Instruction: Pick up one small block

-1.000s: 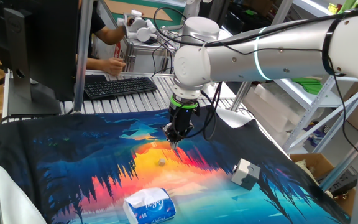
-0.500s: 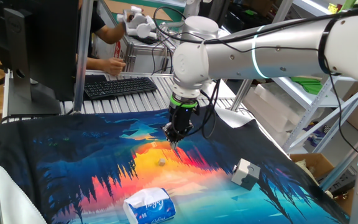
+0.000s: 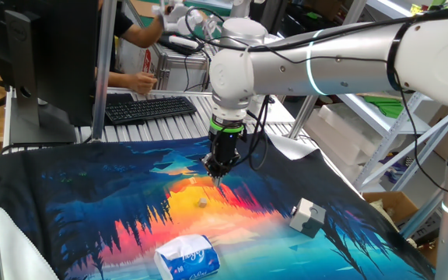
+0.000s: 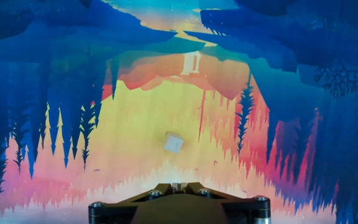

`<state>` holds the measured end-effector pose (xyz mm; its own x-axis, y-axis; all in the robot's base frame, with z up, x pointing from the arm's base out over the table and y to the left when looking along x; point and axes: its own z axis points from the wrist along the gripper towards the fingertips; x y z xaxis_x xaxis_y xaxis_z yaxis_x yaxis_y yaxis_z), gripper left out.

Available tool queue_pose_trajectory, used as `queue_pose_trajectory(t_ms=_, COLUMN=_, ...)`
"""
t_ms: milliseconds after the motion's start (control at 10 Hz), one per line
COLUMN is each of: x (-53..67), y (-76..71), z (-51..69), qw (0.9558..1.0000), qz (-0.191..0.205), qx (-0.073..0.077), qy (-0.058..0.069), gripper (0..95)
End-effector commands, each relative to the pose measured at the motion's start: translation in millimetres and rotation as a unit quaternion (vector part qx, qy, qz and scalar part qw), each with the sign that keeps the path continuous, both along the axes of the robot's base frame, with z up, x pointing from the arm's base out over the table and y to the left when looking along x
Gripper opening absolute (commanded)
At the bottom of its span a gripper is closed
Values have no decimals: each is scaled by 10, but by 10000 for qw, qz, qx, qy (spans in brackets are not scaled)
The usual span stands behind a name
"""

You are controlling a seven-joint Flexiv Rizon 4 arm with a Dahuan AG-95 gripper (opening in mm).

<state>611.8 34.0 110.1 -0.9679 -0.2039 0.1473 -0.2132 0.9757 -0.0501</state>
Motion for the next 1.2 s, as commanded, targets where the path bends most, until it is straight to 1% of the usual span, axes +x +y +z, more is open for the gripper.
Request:
queue_pose_trajectory(t_ms=100, x=-11, y=-4, z=2, qw=10000, qz=54, qx=16, qy=-49, gripper=0)
queue_pose_trajectory(t_ms=400, x=-11, y=-4, z=2, qw=9998, qz=137, qx=96, qy=-86, gripper=0)
queue_pose_trajectory(t_ms=500, x=-11, y=-4, z=2, qw=9998, qz=137, qx=147, qy=-87, gripper=0)
queue_pose_trajectory(t_ms=1200, x=-11, y=-4, z=2, qw=9998, qz=125, qx=145, qy=-84, gripper=0)
